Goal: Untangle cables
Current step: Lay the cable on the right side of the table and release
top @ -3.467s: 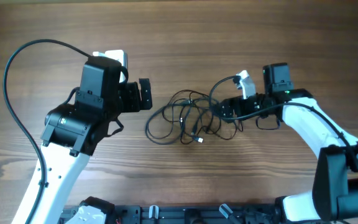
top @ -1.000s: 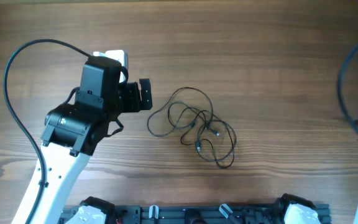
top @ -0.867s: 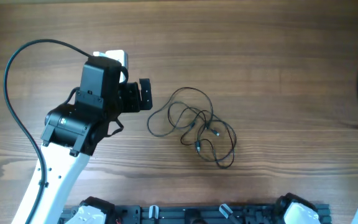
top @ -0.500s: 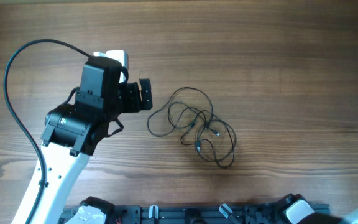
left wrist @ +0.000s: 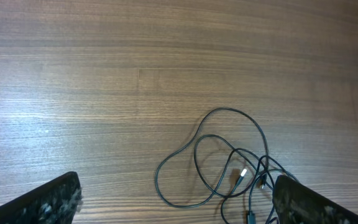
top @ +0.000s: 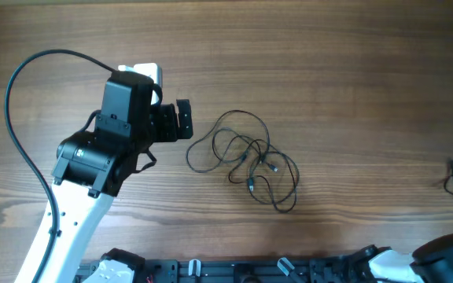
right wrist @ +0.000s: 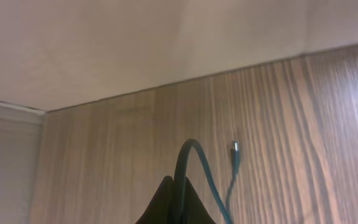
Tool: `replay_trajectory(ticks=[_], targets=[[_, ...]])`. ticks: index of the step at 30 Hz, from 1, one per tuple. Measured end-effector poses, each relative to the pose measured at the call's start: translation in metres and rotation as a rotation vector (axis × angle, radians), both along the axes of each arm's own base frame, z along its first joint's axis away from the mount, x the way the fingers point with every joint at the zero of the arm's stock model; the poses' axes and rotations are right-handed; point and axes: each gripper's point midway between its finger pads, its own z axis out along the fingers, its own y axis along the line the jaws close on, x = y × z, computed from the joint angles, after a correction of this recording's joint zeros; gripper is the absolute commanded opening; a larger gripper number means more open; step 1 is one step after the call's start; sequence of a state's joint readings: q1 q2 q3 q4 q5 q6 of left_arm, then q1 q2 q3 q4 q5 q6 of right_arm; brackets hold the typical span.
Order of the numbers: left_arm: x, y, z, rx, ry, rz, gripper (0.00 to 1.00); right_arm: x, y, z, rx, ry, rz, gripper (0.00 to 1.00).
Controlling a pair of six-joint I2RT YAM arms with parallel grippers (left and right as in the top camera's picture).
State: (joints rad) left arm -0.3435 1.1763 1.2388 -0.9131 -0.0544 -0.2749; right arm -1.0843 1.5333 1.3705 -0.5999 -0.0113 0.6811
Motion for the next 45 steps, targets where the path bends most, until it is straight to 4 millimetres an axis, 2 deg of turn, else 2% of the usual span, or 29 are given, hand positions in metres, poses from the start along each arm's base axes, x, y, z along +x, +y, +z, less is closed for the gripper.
replay_trajectory(ticks=[6,10,13,16,18,20,21,22,23,29,31,36,38,40,41,42,45], targets=[[0.0,0.0,0.0,0.0,0.0,0.0,1.0,0.0,-0.005,-0.014,0.031,0.004,-0.008,0.04],[0.0,0.0,0.0,0.0,0.0,0.0,1.0,0.006,-0.016,-0.02,0.0,0.024,0.025,0.04],[0.0,0.0,0.0,0.0,0.0,0.0,1.0,0.018,-0.027,-0.028,-0.033,0.04,0.092,0.04],[0.0,0.0,0.0,0.0,0.0,0.0,1.0,0.042,-0.034,-0.042,-0.052,0.006,0.226,0.07],[0.0,0.0,0.0,0.0,0.0,0.0,1.0,0.066,-0.034,-0.051,-0.067,-0.043,0.366,0.18],[0.0,0.0,0.0,0.0,0.0,0.0,1.0,0.082,-0.028,-0.061,-0.058,-0.082,0.466,0.4],[0.0,0.0,0.0,0.0,0.0,0.0,1.0,0.089,-0.024,-0.069,-0.047,-0.1,0.523,0.57],[0.0,0.0,0.0,0.0,0.0,0.0,1.0,0.095,-0.02,-0.078,-0.031,-0.112,0.571,0.84],[0.0,0.0,0.0,0.0,0.0,0.0,1.0,0.098,-0.017,-0.086,-0.012,-0.121,0.595,0.97],[0.0,0.0,0.0,0.0,0.0,0.0,1.0,0.102,-0.004,-0.147,0.159,-0.146,0.627,1.0],[0.0,0.0,0.0,0.0,0.0,0.0,1.0,0.1,-0.001,-0.154,0.194,-0.15,0.621,1.0],[0.0,0.0,0.0,0.0,0.0,0.0,1.0,0.089,-0.001,-0.157,0.241,-0.16,0.583,1.0],[0.0,0.0,0.0,0.0,0.0,0.0,1.0,0.08,-0.005,-0.153,0.244,-0.158,0.553,1.0],[0.0,0.0,0.0,0.0,0.0,0.0,1.0,0.071,-0.011,-0.136,0.207,-0.154,0.527,1.0],[0.0,0.0,0.0,0.0,0.0,0.0,1.0,0.067,-0.016,-0.118,0.162,-0.152,0.515,1.0],[0.0,0.0,0.0,0.0,0.0,0.0,1.0,0.061,-0.019,-0.087,0.085,-0.143,0.5,1.0],[0.0,0.0,0.0,0.0,0.0,0.0,1.0,0.056,-0.017,-0.024,-0.073,-0.143,0.5,1.0]])
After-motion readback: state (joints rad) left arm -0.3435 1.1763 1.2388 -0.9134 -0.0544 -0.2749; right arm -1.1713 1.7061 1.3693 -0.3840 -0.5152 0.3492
